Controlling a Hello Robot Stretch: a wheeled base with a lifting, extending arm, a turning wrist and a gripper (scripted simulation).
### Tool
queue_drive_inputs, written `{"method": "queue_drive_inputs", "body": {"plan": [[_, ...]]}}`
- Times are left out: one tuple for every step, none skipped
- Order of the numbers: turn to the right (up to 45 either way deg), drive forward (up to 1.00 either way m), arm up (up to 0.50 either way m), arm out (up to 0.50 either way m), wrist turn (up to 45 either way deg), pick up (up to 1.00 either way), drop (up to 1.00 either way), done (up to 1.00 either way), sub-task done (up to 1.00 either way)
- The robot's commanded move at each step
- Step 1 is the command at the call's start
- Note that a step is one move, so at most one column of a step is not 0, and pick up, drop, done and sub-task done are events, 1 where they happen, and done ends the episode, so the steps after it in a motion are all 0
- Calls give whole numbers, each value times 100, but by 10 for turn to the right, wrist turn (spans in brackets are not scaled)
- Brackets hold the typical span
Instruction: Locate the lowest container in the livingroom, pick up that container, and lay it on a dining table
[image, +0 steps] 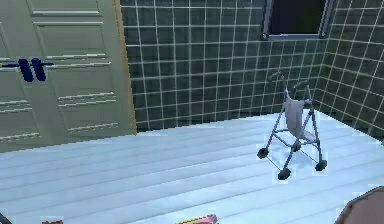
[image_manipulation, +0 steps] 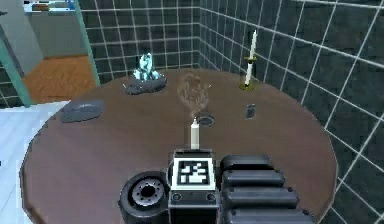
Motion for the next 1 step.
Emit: {"method": "queue_drive_inputs", "body": {"plan": [[0,20,0,0,0,0,0,0,0]]}}
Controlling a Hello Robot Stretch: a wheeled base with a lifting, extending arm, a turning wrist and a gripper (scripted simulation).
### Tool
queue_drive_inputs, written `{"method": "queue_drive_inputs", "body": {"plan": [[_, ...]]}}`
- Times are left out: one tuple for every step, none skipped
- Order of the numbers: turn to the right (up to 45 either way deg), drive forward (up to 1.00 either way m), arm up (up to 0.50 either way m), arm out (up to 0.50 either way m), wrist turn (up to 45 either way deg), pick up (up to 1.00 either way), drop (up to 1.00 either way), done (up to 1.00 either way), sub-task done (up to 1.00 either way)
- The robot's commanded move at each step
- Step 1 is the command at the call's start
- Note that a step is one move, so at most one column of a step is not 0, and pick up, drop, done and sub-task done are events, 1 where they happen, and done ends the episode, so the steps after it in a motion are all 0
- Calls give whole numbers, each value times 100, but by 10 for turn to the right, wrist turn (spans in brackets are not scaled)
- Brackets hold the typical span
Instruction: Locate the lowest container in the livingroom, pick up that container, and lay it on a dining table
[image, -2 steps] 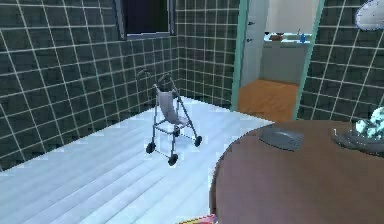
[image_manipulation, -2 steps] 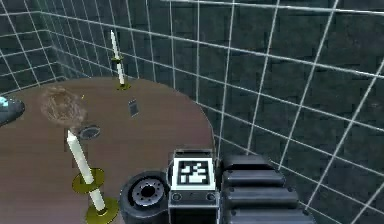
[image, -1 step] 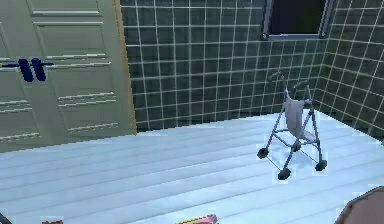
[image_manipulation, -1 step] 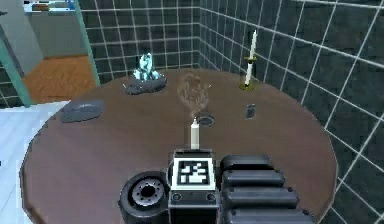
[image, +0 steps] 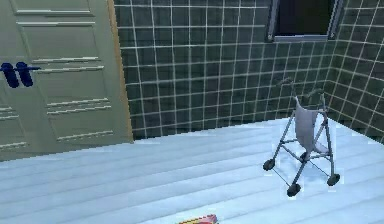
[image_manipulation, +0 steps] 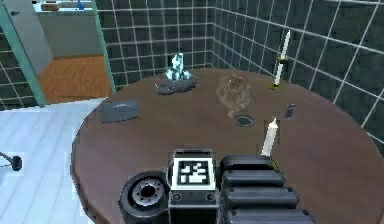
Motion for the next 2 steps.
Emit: {"method": "queue_drive_inputs", "body": {"plan": [[180,0,0,0,0,0,0,0,0],[0,5,0,0,0,0,0,0,0]]}}
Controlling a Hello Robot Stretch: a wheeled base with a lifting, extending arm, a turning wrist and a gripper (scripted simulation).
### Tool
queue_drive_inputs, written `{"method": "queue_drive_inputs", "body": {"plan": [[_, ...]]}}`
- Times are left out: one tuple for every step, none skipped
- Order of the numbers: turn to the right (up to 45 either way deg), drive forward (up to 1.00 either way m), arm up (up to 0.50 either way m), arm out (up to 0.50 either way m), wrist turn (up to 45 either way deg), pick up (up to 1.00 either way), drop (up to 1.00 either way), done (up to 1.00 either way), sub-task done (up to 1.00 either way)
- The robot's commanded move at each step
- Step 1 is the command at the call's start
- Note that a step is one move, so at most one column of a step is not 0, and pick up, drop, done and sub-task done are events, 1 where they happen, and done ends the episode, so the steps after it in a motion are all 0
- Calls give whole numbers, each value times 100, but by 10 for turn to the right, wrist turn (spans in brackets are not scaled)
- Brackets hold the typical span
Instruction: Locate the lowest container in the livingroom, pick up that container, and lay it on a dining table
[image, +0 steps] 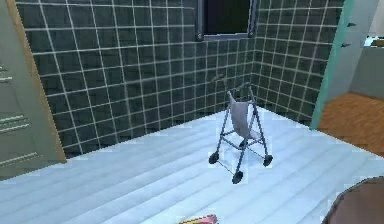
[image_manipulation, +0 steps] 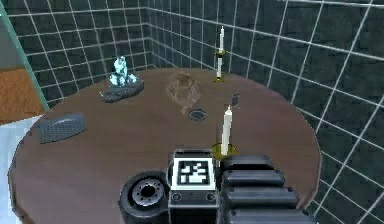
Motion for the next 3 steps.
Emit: {"method": "queue_drive_inputs", "body": {"plan": [[450,0,0,0,0,0,0,0,0],[450,0,0,0,0,0,0,0,0],[450,0,0,0,0,0,0,0,0]]}}
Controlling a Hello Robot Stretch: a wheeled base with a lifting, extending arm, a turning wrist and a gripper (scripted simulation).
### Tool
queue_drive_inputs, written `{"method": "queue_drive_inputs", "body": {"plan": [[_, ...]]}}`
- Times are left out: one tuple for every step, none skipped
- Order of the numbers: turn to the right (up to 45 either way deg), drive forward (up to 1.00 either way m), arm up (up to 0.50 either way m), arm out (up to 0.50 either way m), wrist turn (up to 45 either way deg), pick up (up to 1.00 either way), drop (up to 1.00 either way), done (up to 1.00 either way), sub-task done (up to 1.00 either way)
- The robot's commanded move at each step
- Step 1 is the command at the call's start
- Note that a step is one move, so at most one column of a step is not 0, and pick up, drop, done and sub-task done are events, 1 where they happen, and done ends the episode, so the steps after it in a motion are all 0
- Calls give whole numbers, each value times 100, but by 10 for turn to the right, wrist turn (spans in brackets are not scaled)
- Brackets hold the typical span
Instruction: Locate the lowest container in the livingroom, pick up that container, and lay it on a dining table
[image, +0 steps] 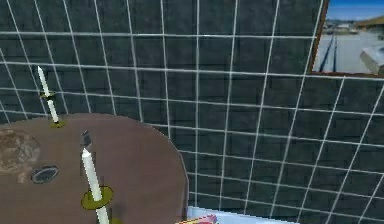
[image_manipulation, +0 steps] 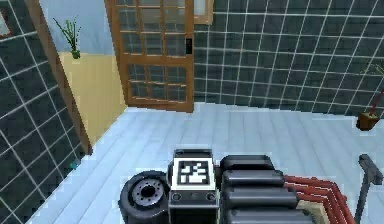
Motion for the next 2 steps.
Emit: {"method": "queue_drive_inputs", "body": {"plan": [[30,0,0,0,0,0,0,0,0],[-450,0,0,0,0,0,0,0,0]]}}
